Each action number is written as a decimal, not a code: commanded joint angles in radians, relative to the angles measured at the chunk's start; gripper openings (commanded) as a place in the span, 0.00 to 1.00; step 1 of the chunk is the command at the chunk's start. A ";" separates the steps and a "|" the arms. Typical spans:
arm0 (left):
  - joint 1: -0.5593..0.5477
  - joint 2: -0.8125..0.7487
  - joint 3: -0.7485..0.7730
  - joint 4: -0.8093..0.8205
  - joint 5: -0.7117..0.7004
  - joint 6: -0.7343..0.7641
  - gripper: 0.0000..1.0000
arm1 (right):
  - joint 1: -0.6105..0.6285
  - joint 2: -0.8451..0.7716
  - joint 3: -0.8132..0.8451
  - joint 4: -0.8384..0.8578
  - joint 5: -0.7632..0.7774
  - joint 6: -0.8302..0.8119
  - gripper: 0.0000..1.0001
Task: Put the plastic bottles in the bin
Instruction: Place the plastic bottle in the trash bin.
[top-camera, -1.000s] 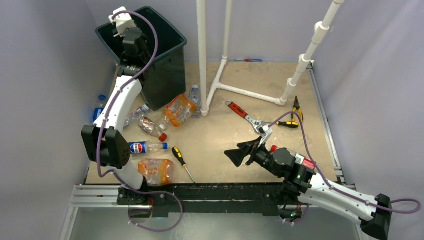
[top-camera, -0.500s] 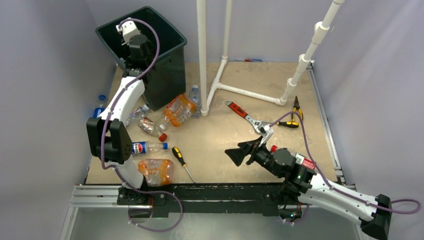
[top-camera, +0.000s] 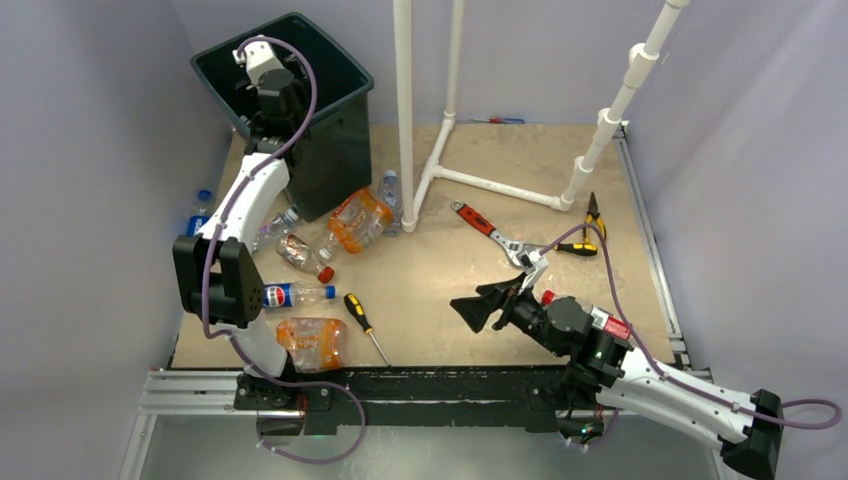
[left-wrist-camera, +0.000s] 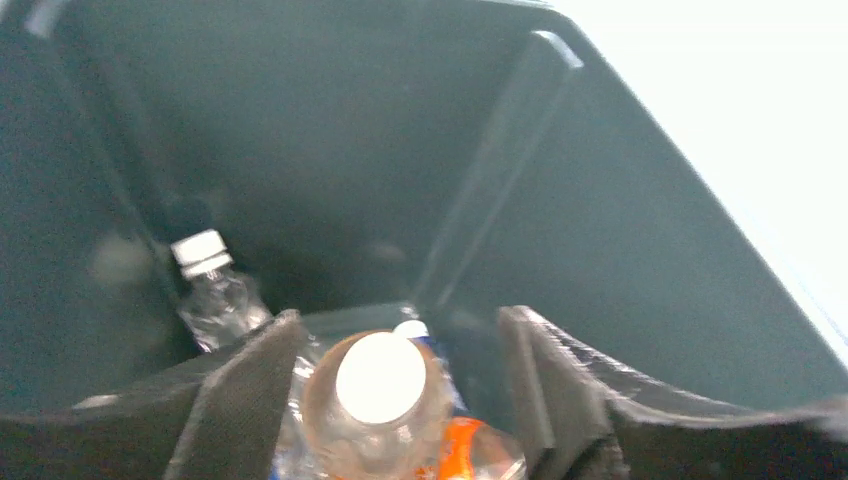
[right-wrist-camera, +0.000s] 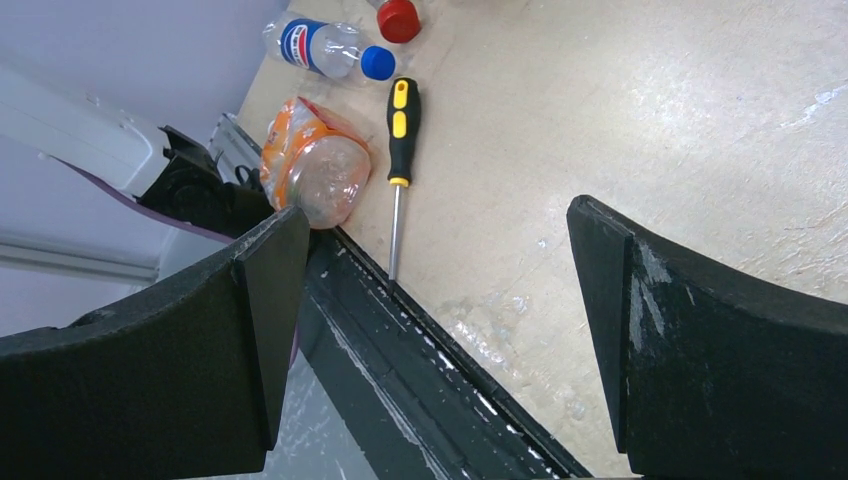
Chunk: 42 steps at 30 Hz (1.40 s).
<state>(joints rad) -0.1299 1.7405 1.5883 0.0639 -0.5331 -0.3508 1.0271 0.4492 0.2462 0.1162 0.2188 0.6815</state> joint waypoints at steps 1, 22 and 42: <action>0.003 -0.063 0.046 -0.049 0.067 -0.052 0.90 | 0.001 -0.013 0.013 -0.014 0.020 0.002 0.99; 0.001 -0.554 -0.116 -0.207 0.426 -0.309 0.99 | 0.001 -0.005 0.036 -0.058 0.109 0.046 0.99; 0.001 -0.911 -0.827 -0.398 0.669 -0.376 0.99 | -0.095 0.522 0.306 -0.043 0.256 0.077 0.99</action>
<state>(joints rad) -0.1310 0.7780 0.8364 -0.3813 0.0608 -0.6872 0.9783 0.8989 0.5175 -0.0013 0.5541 0.7555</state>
